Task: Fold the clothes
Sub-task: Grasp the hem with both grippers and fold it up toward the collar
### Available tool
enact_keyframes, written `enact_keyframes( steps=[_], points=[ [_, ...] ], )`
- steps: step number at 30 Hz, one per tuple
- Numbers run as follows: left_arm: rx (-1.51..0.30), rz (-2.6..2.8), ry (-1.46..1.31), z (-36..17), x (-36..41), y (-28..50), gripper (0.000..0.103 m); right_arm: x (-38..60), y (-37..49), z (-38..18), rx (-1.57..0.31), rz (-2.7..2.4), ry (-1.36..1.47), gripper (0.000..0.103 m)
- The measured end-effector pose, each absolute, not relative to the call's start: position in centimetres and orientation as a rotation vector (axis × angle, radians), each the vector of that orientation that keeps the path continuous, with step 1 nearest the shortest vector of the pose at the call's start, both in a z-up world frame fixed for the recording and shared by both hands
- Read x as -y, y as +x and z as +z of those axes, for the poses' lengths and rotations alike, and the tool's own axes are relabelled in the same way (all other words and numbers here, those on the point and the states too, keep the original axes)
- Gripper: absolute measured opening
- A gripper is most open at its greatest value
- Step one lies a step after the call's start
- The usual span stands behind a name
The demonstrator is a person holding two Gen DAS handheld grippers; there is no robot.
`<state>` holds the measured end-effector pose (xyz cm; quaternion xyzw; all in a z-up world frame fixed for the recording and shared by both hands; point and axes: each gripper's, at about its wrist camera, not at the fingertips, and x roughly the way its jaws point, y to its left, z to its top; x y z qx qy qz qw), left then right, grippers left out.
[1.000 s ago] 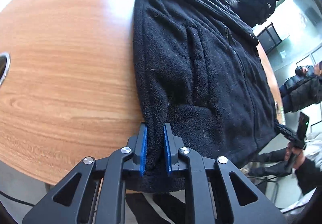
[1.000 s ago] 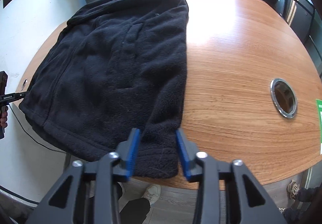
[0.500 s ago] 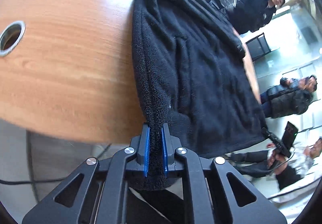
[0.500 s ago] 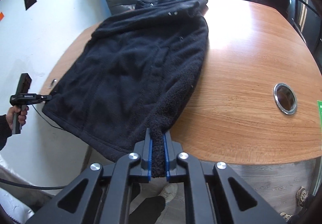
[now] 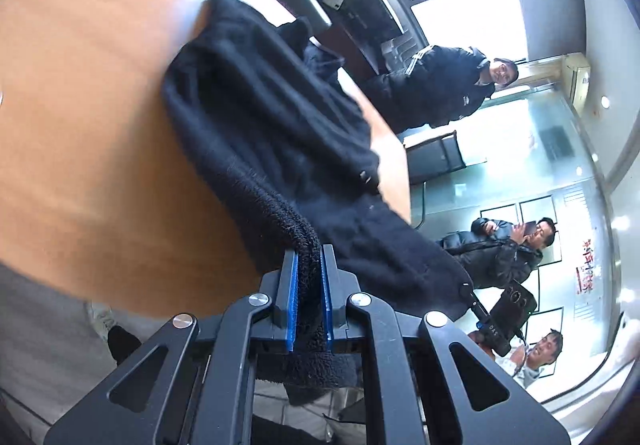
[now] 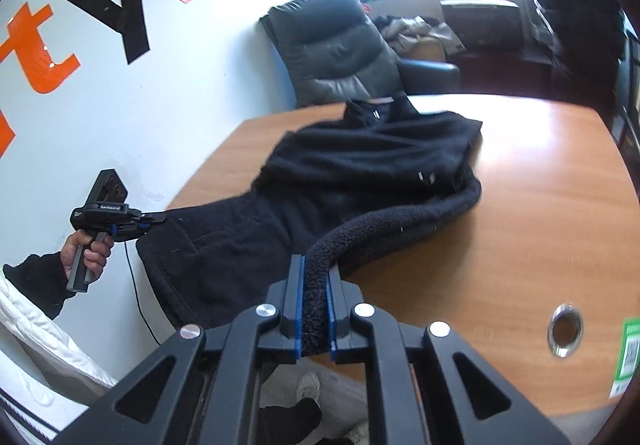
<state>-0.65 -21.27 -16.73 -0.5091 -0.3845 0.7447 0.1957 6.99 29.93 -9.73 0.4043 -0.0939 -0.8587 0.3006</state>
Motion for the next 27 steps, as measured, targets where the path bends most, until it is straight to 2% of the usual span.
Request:
enact_keyframes(
  steps=[6, 12, 20, 27],
  points=[
    [1.129, 2.096, -1.351, -13.4, 22.3, -7.8, 0.008, -29.0, 0.2, -6.7, 0.313, -2.292, 1.023, 0.008],
    [1.226, 2.083, -1.34, -15.6, 25.6, -17.3, 0.008, -28.9, -10.6, -6.8, 0.387, -2.392, 1.043, 0.008],
    [1.43, 2.088, -1.367, -22.6, 29.4, -29.2, 0.008, -30.5, -24.1, -11.6, 0.438, -2.552, 1.091, 0.008],
    [1.455, 2.102, -1.414, -27.5, 28.3, -36.1, 0.008, -32.3, -31.4, -17.8, 0.463, -2.571, 1.195, 0.008]
  ],
)
